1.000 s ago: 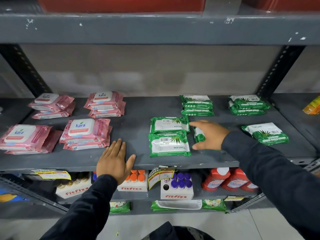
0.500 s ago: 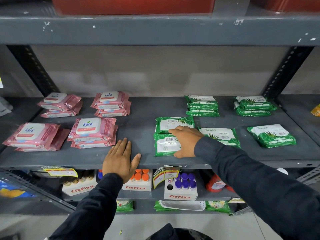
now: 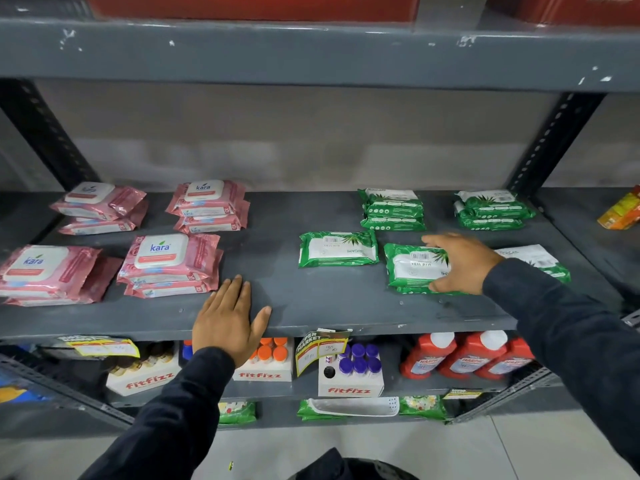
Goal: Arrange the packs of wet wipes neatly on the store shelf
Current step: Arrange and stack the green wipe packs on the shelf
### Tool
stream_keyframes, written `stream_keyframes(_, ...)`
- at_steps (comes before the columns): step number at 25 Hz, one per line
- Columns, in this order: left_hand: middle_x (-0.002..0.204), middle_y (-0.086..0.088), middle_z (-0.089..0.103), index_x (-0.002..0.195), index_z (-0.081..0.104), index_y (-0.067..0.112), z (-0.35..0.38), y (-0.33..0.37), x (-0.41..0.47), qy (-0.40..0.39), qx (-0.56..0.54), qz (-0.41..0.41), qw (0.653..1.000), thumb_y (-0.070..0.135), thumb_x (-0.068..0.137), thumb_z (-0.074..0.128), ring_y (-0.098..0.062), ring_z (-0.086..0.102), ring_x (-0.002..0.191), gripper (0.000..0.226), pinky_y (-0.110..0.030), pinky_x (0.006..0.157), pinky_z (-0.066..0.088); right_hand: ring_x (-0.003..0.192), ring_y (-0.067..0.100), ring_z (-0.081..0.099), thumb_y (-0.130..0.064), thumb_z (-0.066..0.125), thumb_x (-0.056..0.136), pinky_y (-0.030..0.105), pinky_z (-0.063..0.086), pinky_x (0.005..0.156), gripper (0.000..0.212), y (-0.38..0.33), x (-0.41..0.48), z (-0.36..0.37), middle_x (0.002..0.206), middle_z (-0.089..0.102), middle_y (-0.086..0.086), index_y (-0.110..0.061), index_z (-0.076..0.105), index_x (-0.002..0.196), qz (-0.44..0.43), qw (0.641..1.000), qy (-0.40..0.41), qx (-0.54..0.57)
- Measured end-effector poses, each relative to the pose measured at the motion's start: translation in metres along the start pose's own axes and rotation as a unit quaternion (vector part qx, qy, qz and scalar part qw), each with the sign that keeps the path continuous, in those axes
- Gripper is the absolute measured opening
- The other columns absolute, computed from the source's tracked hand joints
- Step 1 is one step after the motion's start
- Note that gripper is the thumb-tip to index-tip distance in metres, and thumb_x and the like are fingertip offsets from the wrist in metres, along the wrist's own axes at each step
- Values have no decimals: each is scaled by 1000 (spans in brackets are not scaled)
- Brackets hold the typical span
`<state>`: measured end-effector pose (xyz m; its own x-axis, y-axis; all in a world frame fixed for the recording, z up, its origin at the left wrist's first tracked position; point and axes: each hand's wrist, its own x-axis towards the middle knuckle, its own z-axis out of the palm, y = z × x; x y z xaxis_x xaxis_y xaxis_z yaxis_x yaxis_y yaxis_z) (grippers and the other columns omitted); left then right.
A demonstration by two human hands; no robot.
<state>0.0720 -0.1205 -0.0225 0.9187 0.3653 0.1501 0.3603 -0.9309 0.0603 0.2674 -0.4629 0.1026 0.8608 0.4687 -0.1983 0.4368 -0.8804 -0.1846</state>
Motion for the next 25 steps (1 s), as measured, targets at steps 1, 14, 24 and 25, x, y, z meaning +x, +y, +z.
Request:
stream_keyframes(1,144,-12,43,136,46,8,0,0,0,0,-1,0,1000,63,90,15,-29,38,133,78,-43,109,31,137,23,37,-31,83,67,30,31,110,96,3,0,5,153,36,3,-25,32,148,0,1000,-3,9)
stream_keyframes(14,147,-10,39,139,42,10,-2,1,-1,-3,1,-7,1000,65,89,9,-27,33,136,82,-42,111,28,141,24,33,-37,75,73,36,32,113,97,-4,10,1,157,29,2,-28,19,152,-30,997,-42,-49)
stream_keyframes(24,148,-10,37,140,40,9,-3,1,-3,-5,-2,-10,1000,65,89,9,-26,31,137,82,-41,113,26,139,39,34,-69,37,84,51,40,105,82,-15,15,-5,159,14,16,-26,17,150,110,991,11,-71)
stream_keyframes(25,149,-10,37,140,40,9,-2,1,-2,-6,-2,-11,1000,65,89,9,-26,31,138,82,-41,113,26,142,38,29,-54,40,90,51,36,109,68,-12,16,-11,161,10,13,-29,21,150,80,994,1,-71)
